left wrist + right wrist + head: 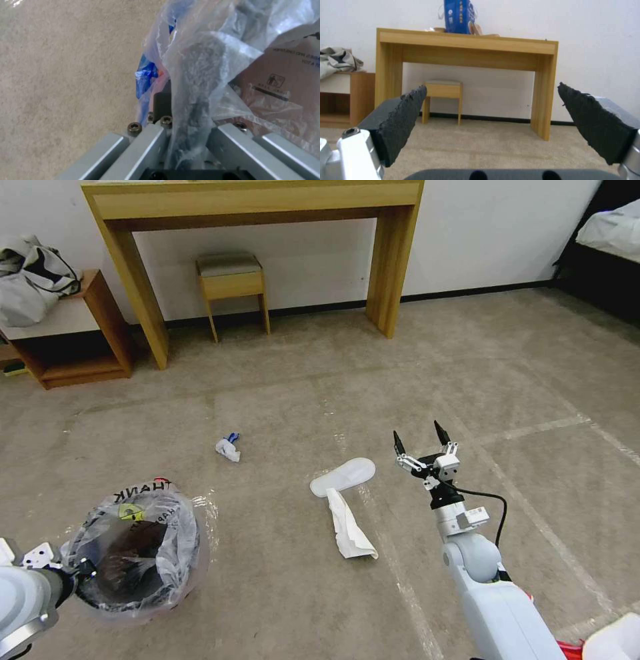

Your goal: Pick up the trash bin and place the garbage on the floor into it.

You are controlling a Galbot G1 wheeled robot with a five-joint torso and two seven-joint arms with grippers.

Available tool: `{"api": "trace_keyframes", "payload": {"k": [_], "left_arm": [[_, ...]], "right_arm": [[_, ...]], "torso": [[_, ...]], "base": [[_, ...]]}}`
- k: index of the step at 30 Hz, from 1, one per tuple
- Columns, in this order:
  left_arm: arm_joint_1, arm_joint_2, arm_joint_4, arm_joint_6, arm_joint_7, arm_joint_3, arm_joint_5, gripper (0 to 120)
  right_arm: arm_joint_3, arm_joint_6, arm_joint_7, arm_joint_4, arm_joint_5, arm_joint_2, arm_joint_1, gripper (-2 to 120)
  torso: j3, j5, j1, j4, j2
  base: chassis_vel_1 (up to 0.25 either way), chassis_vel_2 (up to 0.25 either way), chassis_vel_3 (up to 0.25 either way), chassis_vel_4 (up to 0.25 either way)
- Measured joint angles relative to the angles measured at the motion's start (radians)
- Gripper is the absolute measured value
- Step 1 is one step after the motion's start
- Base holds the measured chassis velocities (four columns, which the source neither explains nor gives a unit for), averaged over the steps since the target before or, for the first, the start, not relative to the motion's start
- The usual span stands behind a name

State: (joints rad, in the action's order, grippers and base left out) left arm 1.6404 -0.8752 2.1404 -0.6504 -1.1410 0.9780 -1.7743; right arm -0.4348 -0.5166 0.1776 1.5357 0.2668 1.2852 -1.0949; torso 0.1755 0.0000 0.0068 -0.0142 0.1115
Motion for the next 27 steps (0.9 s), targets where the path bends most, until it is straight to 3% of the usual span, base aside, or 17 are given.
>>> {"api": "trace_keyframes", "payload": {"k": [13,24,27], "left_arm": [[-0.005,0.007,-0.004,0.001,0.002,0.001,-0.003,0],[0.003,-0.011,0.003,0.002,0.004,0.002,0.011,0],[0.008,-0.013,0.011,0.003,0.004,0.003,0.013,0]], "right_arm": [[0.008,0.005,-0.001,-0.009,-0.001,0.002,0.010,100],[0.028,-0.003,0.010,-0.031,0.005,0.001,0.023,100],[0.060,0.044,0.015,-0.036,0.037,-0.029,0.036,100]], "torso": [[0.000,0.0000,0.000,-0.0001,0.000],[0.000,0.0001,0.000,-0.0001,0.000],[0.000,0.0001,0.000,-0.0001,0.000]], "base": [[-0.119,0.114,0.105,-0.118],[-0.011,0.013,0.010,-0.014],[0.000,0.000,0.000,0.000]]}}
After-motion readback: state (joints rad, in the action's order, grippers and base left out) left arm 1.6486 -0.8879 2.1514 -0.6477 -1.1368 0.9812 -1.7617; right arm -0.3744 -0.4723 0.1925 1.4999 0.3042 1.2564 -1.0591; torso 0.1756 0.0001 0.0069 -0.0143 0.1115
